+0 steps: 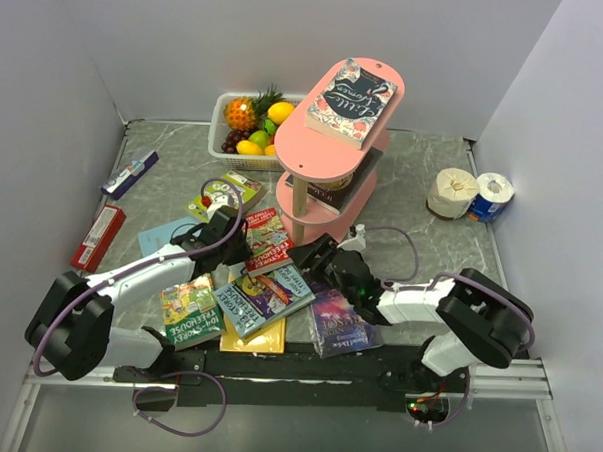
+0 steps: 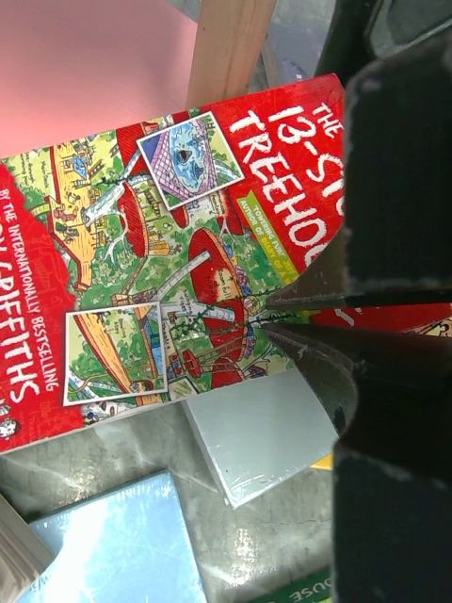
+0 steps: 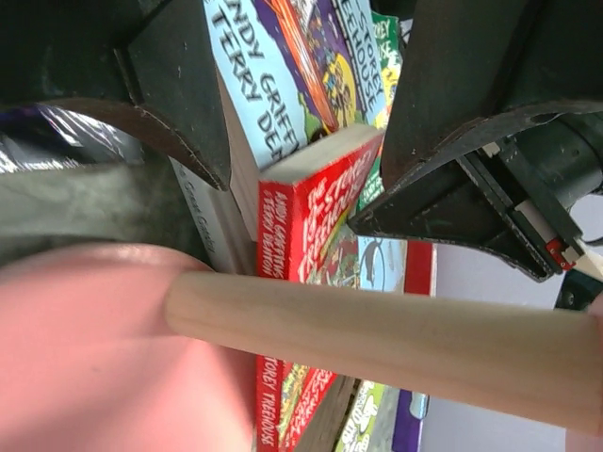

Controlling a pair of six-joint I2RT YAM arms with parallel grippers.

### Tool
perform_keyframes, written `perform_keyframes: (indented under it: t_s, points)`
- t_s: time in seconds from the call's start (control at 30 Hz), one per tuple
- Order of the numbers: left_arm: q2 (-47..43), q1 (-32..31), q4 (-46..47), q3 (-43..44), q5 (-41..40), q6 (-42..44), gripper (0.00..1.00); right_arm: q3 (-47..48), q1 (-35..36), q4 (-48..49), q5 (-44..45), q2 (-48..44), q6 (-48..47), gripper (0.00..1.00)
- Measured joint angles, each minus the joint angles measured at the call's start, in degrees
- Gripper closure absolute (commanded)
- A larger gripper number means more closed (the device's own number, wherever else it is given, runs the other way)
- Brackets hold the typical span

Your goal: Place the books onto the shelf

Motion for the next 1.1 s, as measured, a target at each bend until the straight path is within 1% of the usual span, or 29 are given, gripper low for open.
perform_keyframes:
  t_s: [0.13,0.27,0.33,0.37,0.43,0.47,0.53,0.57,0.63,0.67,0.7,0.73,0.77,0.83,1.0,1.1]
  points:
    - [0.0,0.0,0.3,-0.2,0.2,0.0,0.84,1.8,-0.3,0.7,-1.5,2.4,-0.3,0.35]
    - [-0.1,0.0,0.7,-0.4,0.3,0.0,0.84,2.2,-0.4,1.8,-2.9,4.9,-0.3,0.46]
    - [-0.2,0.0,1.0,-0.7,0.3,0.0,0.85,2.2,-0.6,1.9,-3.5,5.8,-0.3,0.49]
    - [-0.2,0.0,1.1,-0.7,0.3,0.0,0.85,2.2,-0.7,2.1,-3.7,6.1,-0.2,0.53]
    - [-0.3,0.0,1.5,-0.9,0.5,0.0,0.85,2.2,-1.0,2.8,-4.0,6.5,-0.2,0.59]
    - [-0.3,0.0,1.6,-1.0,0.5,0.0,0.85,2.2,-1.1,3.4,-4.2,6.7,0.0,0.66]
    - [-0.3,0.0,1.8,-1.1,0.6,0.0,0.84,2.2,-1.2,4.3,-4.6,7.1,0.1,0.73]
    - [-0.3,0.0,1.8,-1.1,0.6,0.0,0.82,2.1,-1.3,4.7,-4.7,7.1,0.3,0.78]
    - [-0.5,0.0,1.7,-1.1,0.7,-0.1,0.75,1.9,-1.5,5.7,-4.8,7.1,0.4,0.83]
    - [-0.6,0.0,1.6,-1.1,0.7,-0.1,0.6,1.7,-1.5,6.1,-5.0,7.0,0.3,0.87]
    - [-1.1,0.0,1.3,-1.1,0.6,-0.3,0.5,1.1,-1.5,6.3,-5.2,6.7,0.3,0.9]
    - [-1.9,0.0,0.5,-1.1,0.5,-0.5,0.37,0.5,-1.5,6.4,-5.4,6.1,0.3,0.93]
    - [-3.3,0.0,-0.7,-1.1,0.4,-1.1,0.33,-0.8,-1.5,6.3,-6.1,4.6,0.3,0.94]
    - [-6.0,0.0,-3.0,-1.1,-0.2,-1.1,0.3,-3.3,-1.4,5.0,-7.3,0.6,0.2,0.96]
    - [-13.2,-0.1,-7.1,-1.1,-1.4,-1.6,0.32,-9.6,-0.4,-4.4,-9.9,-14.9,-0.5,0.96]
    - [-15.6,-0.1,-7.1,-1.3,-0.4,-2.1,0.37,-11.3,0.3,-13.6,-11.5,-24.2,-2.1,0.96]
